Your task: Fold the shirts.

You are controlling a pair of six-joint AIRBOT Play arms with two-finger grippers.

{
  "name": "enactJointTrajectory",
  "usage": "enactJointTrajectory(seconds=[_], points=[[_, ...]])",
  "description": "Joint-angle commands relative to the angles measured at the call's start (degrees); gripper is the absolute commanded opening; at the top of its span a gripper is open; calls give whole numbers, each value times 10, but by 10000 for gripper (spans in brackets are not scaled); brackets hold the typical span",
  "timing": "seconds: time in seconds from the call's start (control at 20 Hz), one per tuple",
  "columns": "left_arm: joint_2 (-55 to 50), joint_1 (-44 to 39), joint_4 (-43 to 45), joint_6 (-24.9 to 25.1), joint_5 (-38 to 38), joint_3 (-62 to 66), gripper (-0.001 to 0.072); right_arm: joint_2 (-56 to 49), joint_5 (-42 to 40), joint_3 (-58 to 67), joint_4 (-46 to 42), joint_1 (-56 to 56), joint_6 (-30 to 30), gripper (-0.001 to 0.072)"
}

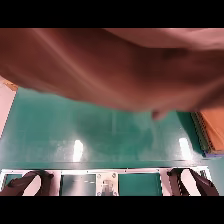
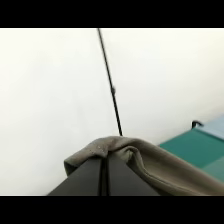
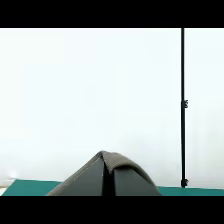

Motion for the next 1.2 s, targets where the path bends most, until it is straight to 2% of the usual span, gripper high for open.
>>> enactJointTrajectory(seconds=[0.0, 0.2, 0.4, 0.5, 0.6, 0.7, 0.8, 0.95, 1.15], points=[[-2, 0, 46, -34, -59, -83, 21, -30, 27, -37, 16, -5, 4, 27], [-41, 0, 42, -14, -55, -317, 21, -67, 12, -271, 21, 48, -47, 27], [-167, 0, 17, 27, 31, -513, 21, -162, -123, -518, 21, 93, -99, 26], [-267, -5, -27, 55, 63, -538, 21, -263, -168, -554, 36, 113, -134, 27], [-368, -24, -69, 80, 96, -525, 21, -370, -188, -535, 78, 127, -171, 26], [-451, -43, -81, 81, 124, -483, 22, -480, -186, -471, 126, 131, -189, 26], [-506, -47, -85, 68, 129, -426, 21, -560, -175, -383, 131, 131, -189, 26], [-529, -38, -82, 46, 145, -351, 21, -625, -153, -259, 131, 132, -163, 26], [-529, -28, -79, 22, 167, -284, 20, -645, -149, -156, 131, 132, -143, 26]])
